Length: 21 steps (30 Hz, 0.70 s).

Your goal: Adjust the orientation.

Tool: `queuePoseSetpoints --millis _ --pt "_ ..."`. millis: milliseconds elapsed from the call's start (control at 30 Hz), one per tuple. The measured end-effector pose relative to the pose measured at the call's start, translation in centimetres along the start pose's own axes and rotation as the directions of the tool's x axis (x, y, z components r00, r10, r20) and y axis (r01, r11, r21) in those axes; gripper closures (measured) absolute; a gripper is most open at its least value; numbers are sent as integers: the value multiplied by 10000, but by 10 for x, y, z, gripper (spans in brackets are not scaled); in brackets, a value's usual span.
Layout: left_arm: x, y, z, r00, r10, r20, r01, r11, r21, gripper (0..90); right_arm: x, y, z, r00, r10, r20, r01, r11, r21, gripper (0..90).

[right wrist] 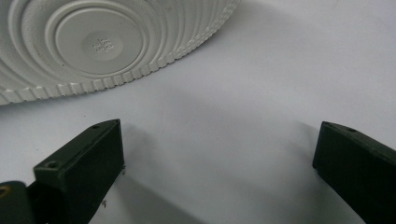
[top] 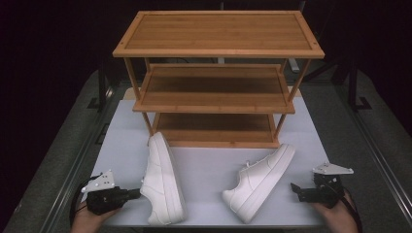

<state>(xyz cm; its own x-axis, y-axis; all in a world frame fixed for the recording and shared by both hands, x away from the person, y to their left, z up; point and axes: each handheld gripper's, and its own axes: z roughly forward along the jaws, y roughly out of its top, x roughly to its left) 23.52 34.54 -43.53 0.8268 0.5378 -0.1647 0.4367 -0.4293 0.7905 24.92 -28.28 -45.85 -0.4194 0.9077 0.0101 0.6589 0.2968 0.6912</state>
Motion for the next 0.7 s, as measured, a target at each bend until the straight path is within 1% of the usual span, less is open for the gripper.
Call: queuePoseSetpoints --millis 33,67,100,133,167,200,300,400,633,700 --pt "0 2 2 9999 -17 138 19 9999 -164 900 0 0 0 10000 3 0 -3 10000 1 14" --pt "0 3 3 9998 -47 191 51 9997 -225 900 0 0 0 10000 2 0 -2 10000 1 14" --pt "0 3 3 9998 -47 191 51 9997 -225 900 0 0 0 10000 2 0 -2 10000 1 14" --pt "0 5 5 9994 -14 334 23 9997 -258 900 0 0 0 10000 -2 2 2 10000 1 14" --pt "0 5 5 9994 -14 334 23 9997 -258 900 0 0 0 10000 -2 2 2 10000 1 14" --pt "-1 6 7 9989 -57 457 71 9995 -314 900 0 0 0 10000 2 1 -2 10000 4 14" --pt "-2 8 9 9988 25 493 -10 9995 -317 900 0 0 0 10000 2 1 -2 10000 0 14" --pt "-3 13 11 9986 87 516 -61 9987 -504 900 0 0 0 10000 6 -1 -6 10000 2 14" --pt "-6 22 16 9982 366 468 -342 9980 -527 900 0 0 0 10000 2 2 -2 10000 6 14" --pt "-6 23 17 9979 399 512 -371 9979 -528 900 0 0 0 10000 5 0 -5 10000 2 14"
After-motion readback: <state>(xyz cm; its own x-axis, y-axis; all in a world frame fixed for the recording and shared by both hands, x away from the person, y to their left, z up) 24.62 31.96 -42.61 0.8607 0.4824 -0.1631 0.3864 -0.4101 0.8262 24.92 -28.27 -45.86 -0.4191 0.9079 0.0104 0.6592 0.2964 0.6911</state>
